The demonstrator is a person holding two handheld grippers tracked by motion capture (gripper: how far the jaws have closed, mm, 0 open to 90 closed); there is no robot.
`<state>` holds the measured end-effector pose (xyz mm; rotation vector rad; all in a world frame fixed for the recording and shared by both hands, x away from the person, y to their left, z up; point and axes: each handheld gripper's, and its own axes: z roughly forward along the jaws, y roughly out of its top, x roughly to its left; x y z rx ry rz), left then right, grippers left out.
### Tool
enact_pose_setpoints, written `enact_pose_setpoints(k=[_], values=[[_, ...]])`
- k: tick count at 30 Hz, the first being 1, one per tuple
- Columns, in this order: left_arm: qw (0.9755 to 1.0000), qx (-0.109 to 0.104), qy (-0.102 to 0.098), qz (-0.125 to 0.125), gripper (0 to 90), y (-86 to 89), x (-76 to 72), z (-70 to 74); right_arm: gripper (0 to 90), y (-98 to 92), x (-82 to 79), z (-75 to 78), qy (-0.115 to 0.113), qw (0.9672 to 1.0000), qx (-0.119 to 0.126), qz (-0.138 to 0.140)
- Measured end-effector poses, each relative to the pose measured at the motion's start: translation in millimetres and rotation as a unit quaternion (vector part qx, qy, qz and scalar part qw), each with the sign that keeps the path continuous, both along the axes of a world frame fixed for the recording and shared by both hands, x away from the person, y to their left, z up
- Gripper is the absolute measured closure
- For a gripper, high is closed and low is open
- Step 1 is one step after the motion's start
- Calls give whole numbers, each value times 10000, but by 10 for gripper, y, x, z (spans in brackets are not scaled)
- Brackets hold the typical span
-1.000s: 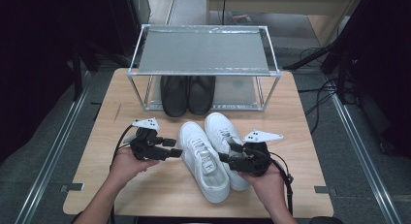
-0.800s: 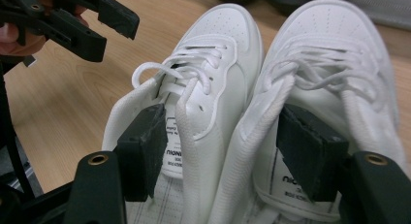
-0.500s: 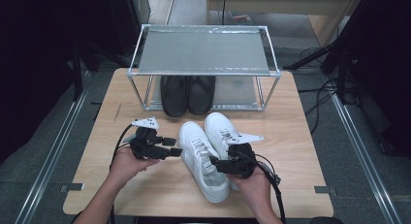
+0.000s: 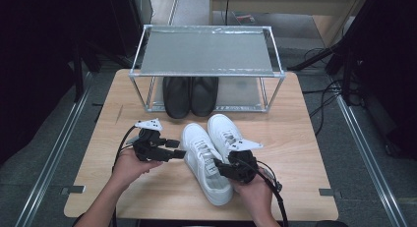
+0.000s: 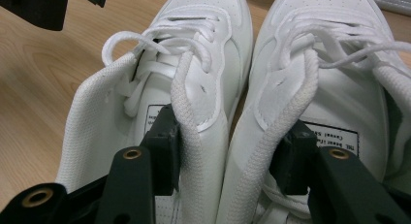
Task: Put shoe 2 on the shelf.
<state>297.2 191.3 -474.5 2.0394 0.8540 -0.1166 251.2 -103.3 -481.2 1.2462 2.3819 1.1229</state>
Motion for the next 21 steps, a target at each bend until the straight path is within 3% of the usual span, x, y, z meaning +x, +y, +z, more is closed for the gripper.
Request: enact_pose_setpoints(k=[5, 10, 21], values=[[10000, 9, 5, -16, 428, -13, 5, -3, 606, 16, -9, -5, -98, 9999, -101, -7], [10000, -15, 2, 25, 435, 12, 17, 2, 736, -32, 27, 26, 35, 10000, -30, 14], [9998, -50, -25, 182, 441, 90, 31, 12, 781, -117, 95, 74, 201, 9997, 29, 124]])
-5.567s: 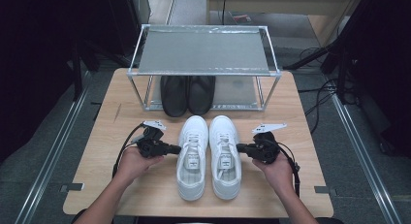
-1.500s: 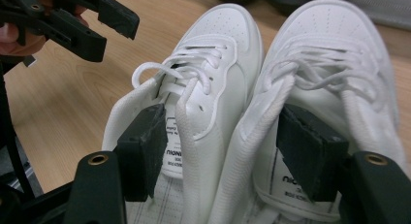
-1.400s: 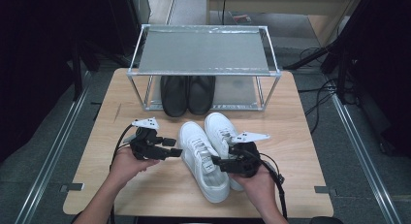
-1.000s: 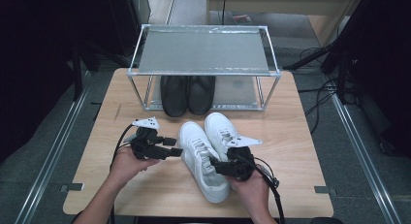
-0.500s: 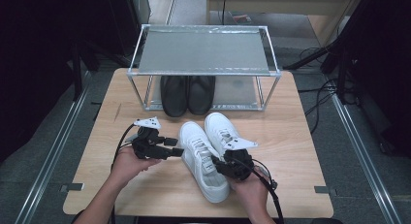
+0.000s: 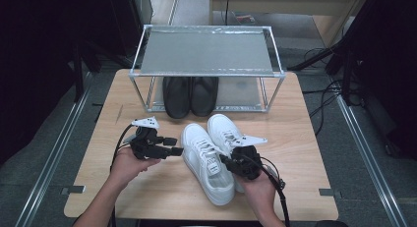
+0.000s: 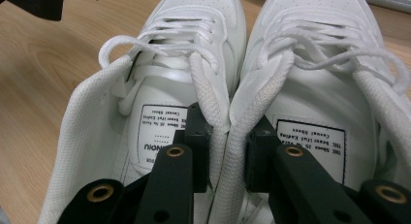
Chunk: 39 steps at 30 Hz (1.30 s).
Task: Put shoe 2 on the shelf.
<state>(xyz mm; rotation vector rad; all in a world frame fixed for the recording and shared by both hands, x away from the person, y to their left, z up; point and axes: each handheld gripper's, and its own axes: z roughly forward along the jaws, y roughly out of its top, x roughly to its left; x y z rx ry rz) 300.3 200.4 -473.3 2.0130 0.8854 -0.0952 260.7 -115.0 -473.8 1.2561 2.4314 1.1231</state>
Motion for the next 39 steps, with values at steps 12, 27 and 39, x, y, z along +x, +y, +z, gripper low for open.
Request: enact_pose_setpoints(k=[12, 27, 39], values=[[9999, -62, -24, 138, 441, 88, 26, 15, 791, -177, 97, 140, 36, 9993, 140, 359], [9985, -12, -110, 529, 432, 375, 35, 36, 791, -280, 219, 419, 264, 9937, 361, 1027], [9957, -86, -49, 926, 437, 691, 60, 7, 790, -245, 393, 862, 133, 9809, 660, 1824]])
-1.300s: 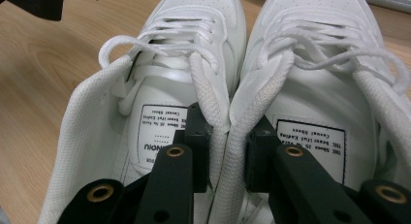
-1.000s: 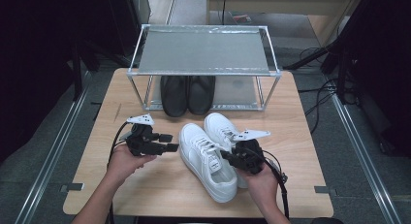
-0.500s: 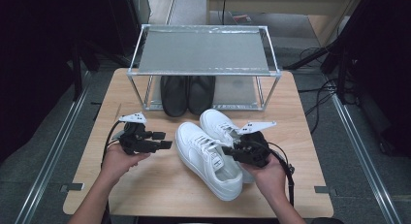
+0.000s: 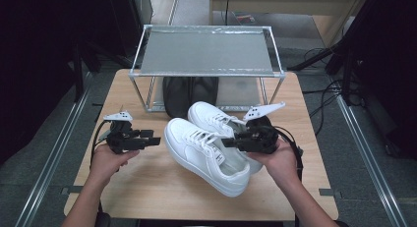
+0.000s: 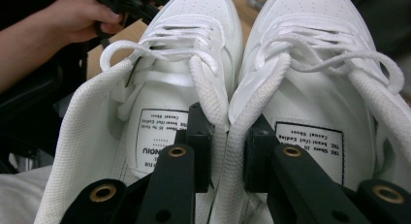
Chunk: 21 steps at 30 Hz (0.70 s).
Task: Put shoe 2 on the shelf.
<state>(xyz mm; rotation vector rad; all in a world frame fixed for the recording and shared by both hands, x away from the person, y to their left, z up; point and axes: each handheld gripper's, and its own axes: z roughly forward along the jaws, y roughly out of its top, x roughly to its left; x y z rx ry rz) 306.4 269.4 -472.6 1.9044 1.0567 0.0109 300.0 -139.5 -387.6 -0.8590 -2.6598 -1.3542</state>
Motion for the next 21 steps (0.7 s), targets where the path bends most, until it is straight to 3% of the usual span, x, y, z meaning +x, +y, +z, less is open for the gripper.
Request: enact_pose_setpoints(k=[8, 12, 15, 21], values=[[9998, -21, 40, 177, 440, 143, -30, -11, 791, 96, 134, 354, -89, 9989, 203, 417], [9998, -20, 39, 197, 440, 157, -48, -22, 791, 172, 211, 554, -195, 9984, 224, 491], [9998, -24, 37, 206, 440, 149, -64, -26, 791, 214, 339, 691, -235, 9976, 290, 591], [9998, 4, 49, 188, 441, 159, -79, -37, 791, 295, 583, 980, -426, 9970, 388, 508]])
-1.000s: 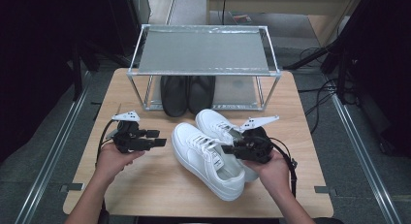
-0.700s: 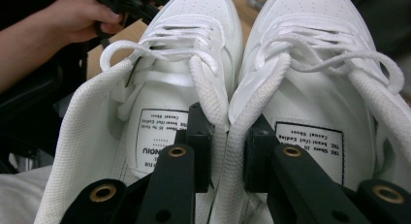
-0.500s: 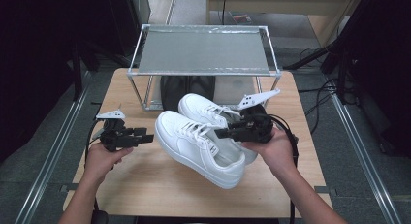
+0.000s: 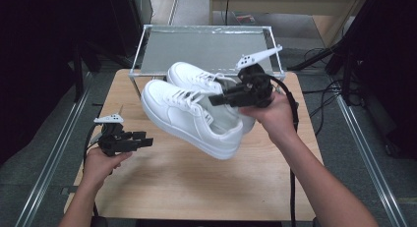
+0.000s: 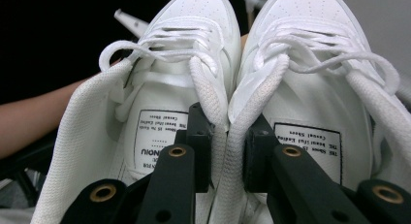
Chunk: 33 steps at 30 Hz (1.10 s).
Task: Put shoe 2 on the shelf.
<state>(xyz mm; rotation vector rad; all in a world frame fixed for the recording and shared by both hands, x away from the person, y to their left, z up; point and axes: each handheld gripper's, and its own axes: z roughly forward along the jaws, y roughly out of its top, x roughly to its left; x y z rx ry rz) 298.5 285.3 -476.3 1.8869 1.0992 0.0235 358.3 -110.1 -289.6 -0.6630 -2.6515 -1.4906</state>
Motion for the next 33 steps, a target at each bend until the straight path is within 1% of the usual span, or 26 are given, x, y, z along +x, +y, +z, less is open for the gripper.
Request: enact_pose_setpoints(k=[4, 5, 6, 7, 8, 10, 12, 13, 14, 15, 16, 18, 19, 20, 21, 22, 24, 26, 27, 28, 30, 31, 32, 33], values=[[10000, -8, 0, -22, 441, 2, -2, -4, 792, 43, 182, 198, -65, 9996, 1, -281], [10000, -2, 6, -31, 441, 0, -2, -5, 792, 53, 228, 241, -134, 9993, -13, -347], [10000, 0, 6, -38, 441, -2, -3, -6, 792, 61, 277, 283, -142, 9989, -23, -444], [10000, -9, 4, -37, 440, -6, -2, -8, 792, 71, 330, 320, -199, 9985, -44, -507], [10000, -8, 14, -49, 440, -8, -2, -7, 792, 80, 386, 354, -248, 9979, -65, -603], [10000, -15, 3, -63, 440, -19, 0, -11, 793, 94, 501, 404, -268, 9965, -97, -790], [10000, -1, 18, -91, 441, -26, 3, -10, 793, 106, 627, 437, -248, 9950, -124, -958], [10000, -6, 17, -97, 440, -31, 4, -13, 793, 116, 686, 445, -264, 9938, -148, -1066], [9999, -19, 19, -96, 440, -38, 4, -12, 792, 125, 744, 451, -227, 9929, -153, -1156], [9999, -9, 6, -110, 441, -39, 5, -12, 793, 136, 818, 456, -245, 9909, -213, -1305], [9999, -18, 0, -108, 440, -43, 5, -13, 793, 142, 861, 456, -208, 9900, -215, -1379], [9999, -33, 18, -112, 441, -52, 7, -15, 793, 167, 966, 449, -247, 9868, -267, -1578], [9999, -10, -6, -125, 441, -52, 13, -18, 793, 176, 1022, 444, -248, 9854, -285, -1658], [9999, -10, 18, -142, 441, -55, 18, -19, 794, 183, 1083, 437, -236, 9831, -298, -1793], [9999, -7, 25, -156, 441, -62, 20, -20, 793, 190, 1140, 431, -170, 9810, -280, -1912], [9999, 7, 3, -172, 441, -66, 25, -22, 793, 203, 1204, 422, -181, 9771, -286, -2102], [9998, 2, 9, -187, 440, -78, 29, -22, 793, 224, 1287, 409, -143, 9715, -268, -2351], [9998, -6, 24, -220, 441, -91, 32, -25, 794, 267, 1369, 392, -231, 9651, -318, -2590], [9998, -5, 25, -202, 441, -98, 34, -27, 793, 291, 1409, 386, -219, 9617, -346, -2712], [9998, -11, 22, -202, 441, -102, 37, -27, 793, 327, 1444, 383, -244, 9578, -434, -2832], [9998, -23, 29, -215, 440, -107, 42, -26, 792, 389, 1511, 368, -242, 9498, -524, -3075], [9997, -22, 23, -223, 441, -108, 44, -26, 792, 421, 1549, 354, -211, 9438, -510, -3258], [9997, -35, 25, -241, 440, -115, 45, -26, 791, 446, 1571, 346, -243, 9405, -536, -3346], [9997, -24, 37, -261, 441, -121, 46, -25, 791, 477, 1593, 336, -238, 9351, -538, -3494]])
